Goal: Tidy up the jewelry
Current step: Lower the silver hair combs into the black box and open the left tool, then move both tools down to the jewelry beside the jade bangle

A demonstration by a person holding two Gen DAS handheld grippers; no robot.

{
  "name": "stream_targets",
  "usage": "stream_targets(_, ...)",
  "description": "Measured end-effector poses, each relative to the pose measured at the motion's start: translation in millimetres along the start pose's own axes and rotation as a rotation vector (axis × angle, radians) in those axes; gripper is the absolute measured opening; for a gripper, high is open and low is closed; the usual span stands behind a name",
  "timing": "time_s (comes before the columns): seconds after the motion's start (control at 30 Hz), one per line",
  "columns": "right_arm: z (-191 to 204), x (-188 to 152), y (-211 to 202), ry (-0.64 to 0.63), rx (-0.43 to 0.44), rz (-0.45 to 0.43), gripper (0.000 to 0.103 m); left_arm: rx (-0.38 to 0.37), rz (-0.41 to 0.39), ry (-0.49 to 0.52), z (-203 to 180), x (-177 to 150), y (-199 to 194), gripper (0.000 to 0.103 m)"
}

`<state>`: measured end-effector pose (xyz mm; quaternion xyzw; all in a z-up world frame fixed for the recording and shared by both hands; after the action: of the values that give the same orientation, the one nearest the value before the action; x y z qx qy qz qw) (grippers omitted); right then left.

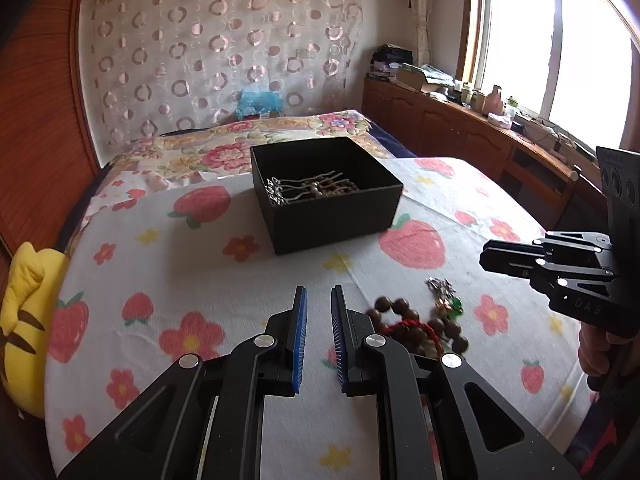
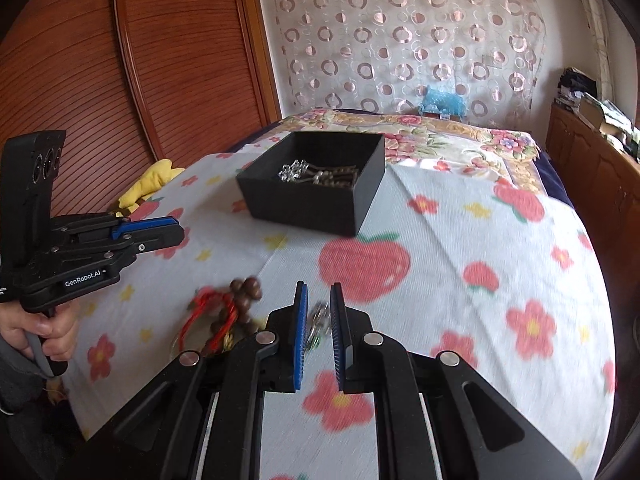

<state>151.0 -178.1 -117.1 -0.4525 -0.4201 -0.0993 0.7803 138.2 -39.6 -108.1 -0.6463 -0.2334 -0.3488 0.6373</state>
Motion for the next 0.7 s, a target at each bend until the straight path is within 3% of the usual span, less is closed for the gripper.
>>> stream_targets(0.13, 4, -21, -7, 0.020, -0.007, 0.008, 0.026, -0.012, 0.007, 0.001, -6, -11, -8, 0.012)
stream_targets(0.33, 10, -53, -13, 0.029, -0.033, 0.033, 0.027, -0.027, 0.022, -0.013, -12, -23, -11, 0.020)
stream_targets(0.7, 15, -62, -13, 0.011, -0.045, 0.030, 0.027, -0.049, 0.074, -0.006, -29, -37, -1, 0.020)
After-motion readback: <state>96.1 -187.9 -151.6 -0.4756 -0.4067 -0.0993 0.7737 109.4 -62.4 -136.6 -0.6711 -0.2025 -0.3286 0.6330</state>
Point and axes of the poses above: each gripper's, at about its wrist camera, not at the fingertips, and y roughly the way its jaws point, z to its left, x to its top, the point moved 8 cm from there along y, roughly the way its jaws point, and after that the axes turned 9 degrees about x, right-handed, at the moved point
